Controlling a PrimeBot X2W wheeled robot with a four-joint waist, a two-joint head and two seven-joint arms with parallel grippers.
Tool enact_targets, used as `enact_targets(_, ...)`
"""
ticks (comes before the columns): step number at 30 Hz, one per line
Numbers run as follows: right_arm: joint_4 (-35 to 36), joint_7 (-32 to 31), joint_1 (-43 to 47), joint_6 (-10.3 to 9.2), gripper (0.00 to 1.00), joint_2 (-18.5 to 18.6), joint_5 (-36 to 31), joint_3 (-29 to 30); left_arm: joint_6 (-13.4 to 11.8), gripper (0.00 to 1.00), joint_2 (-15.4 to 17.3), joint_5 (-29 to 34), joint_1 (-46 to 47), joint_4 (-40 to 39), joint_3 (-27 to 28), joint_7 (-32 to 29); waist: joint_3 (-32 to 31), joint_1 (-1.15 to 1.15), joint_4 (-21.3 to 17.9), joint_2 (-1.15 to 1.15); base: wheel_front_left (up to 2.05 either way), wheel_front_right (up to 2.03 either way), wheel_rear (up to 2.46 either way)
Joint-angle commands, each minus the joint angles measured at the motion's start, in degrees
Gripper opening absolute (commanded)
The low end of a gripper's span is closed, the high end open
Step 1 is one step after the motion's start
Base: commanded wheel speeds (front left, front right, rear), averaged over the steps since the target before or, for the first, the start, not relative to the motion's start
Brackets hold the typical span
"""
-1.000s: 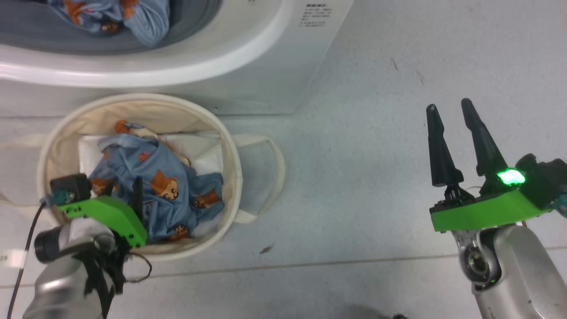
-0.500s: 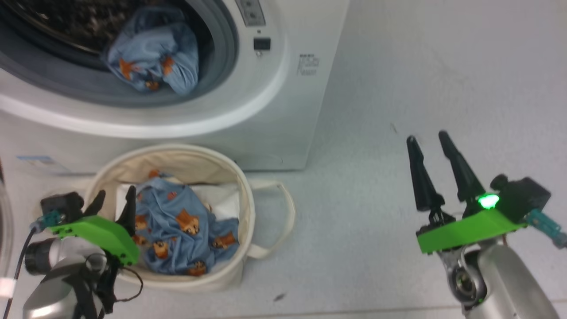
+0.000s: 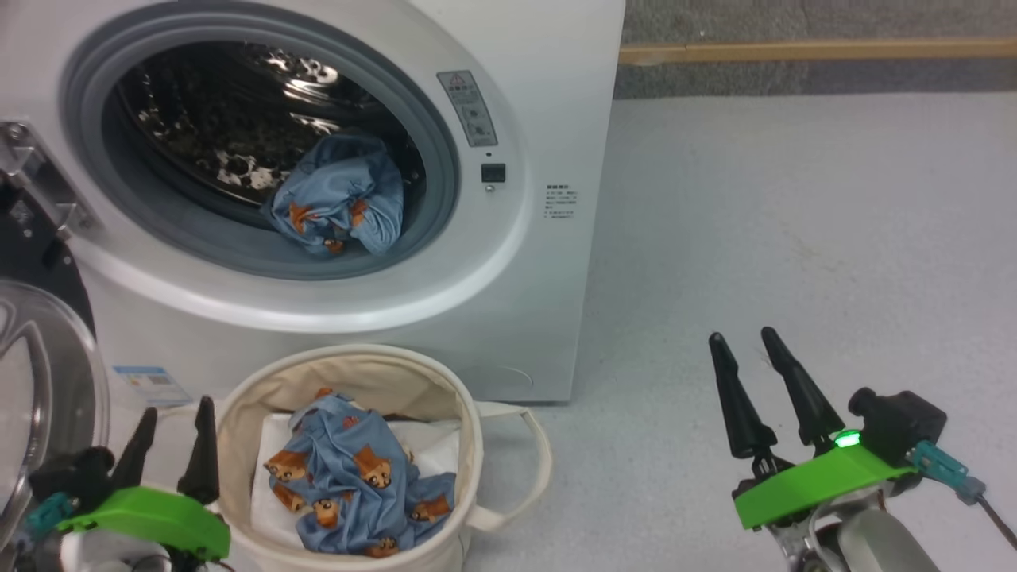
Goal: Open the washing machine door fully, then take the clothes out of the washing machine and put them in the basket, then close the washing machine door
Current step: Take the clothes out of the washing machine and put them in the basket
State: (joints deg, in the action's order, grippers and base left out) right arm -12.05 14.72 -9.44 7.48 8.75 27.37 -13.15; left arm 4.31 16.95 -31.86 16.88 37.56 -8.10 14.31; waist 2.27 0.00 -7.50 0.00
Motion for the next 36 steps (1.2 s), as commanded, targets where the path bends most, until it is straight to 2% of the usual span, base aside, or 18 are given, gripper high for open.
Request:
enact_targets(1, 1.58, 0.28, -0.84, 0.01, 1.0, -0.11, 0.23, -1.34, 0.38, 1.0, 1.72, 0.6, 1.27, -2.43, 2.87, 0.68, -0.71, 0.0, 0.45, 0.0, 0.0, 0.0, 0.0)
enact_targets(4, 1.59, 0.28, -0.75, 0.01, 1.0, -0.24, 0.37, -1.53, 0.81, 1.0, 2.09, 2.48, -2.23, -7.63, 5.35, 0.68, -1.79, 0.0, 0.48, 0.0, 0.0, 0.0, 0.0)
enact_targets(11, 1.14, 0.28, -0.68, 0.01, 1.0, -0.17, -0.43, -1.78, 0.8, 1.0, 3.27, 3.43, -5.02, -12.81, 6.35, 0.68, -2.47, 0.0, 1.21, 0.0, 0.0, 0.0, 0.0)
enact_targets(36, 1.06, 0.28, -1.17, 0.01, 1.0, -0.6, -2.96, -0.21, -1.36, 1.0, 4.96, 2.25, -7.02, -18.05, 6.7, -1.48, -2.61, 0.0, 0.46, 0.0, 0.0, 0.0, 0.0)
